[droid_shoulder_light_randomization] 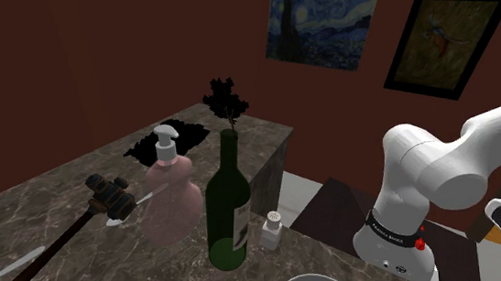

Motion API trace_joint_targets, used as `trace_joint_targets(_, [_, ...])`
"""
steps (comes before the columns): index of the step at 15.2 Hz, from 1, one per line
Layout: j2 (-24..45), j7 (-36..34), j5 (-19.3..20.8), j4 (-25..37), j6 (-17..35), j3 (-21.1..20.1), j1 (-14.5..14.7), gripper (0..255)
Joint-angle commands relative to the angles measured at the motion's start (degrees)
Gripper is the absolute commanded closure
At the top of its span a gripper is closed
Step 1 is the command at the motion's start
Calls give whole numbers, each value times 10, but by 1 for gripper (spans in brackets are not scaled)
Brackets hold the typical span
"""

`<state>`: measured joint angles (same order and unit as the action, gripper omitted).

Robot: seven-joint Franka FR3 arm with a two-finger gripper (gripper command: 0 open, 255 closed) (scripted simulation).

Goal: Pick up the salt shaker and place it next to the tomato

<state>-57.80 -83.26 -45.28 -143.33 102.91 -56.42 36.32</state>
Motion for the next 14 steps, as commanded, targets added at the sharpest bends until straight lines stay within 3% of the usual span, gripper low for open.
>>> trace_joint_targets(1, [0, 1, -11, -12, 14, -13, 2, 255])
trace_joint_targets(11, [15, 14, -64, -57, 85, -82, -3, 255])
trace_joint_targets(14, [15, 14, -64, -57, 85, -82, -3, 255])
